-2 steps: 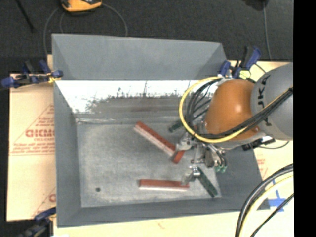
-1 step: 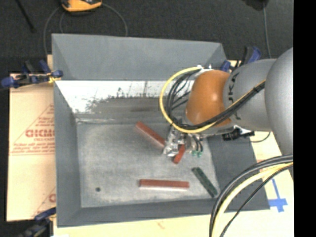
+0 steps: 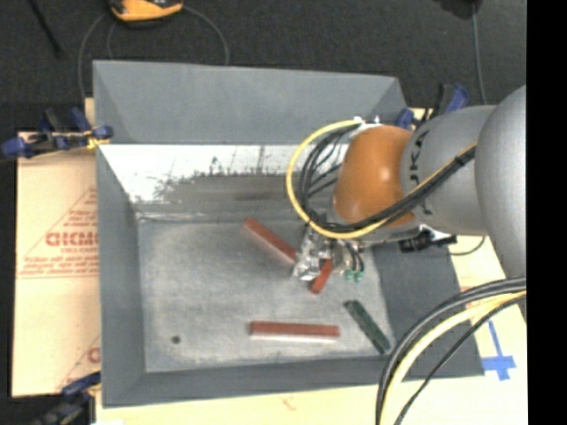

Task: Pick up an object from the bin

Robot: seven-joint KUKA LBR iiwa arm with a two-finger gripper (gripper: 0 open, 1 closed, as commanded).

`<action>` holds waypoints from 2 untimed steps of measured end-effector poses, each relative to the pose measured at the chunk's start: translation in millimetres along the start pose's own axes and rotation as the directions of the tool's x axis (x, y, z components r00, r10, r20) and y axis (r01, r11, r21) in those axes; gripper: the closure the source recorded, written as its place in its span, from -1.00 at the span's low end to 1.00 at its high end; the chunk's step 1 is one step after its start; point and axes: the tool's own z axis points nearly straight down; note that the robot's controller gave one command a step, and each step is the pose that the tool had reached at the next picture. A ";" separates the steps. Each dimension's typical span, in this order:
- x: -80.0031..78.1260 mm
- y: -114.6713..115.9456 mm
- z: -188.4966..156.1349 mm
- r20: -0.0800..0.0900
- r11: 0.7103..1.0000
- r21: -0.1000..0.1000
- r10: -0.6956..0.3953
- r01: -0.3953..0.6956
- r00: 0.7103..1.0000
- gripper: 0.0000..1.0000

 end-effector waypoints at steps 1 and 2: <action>10.7 3.2 -30.0 -0.040 1.000 0.002 -0.004 0.004 0.999 1.00; 8.2 4.6 -52.1 -0.038 1.000 0.001 -0.006 0.006 0.999 1.00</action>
Offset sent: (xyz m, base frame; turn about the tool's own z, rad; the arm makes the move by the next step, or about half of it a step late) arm 0.0024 0.0113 0.0446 -0.0041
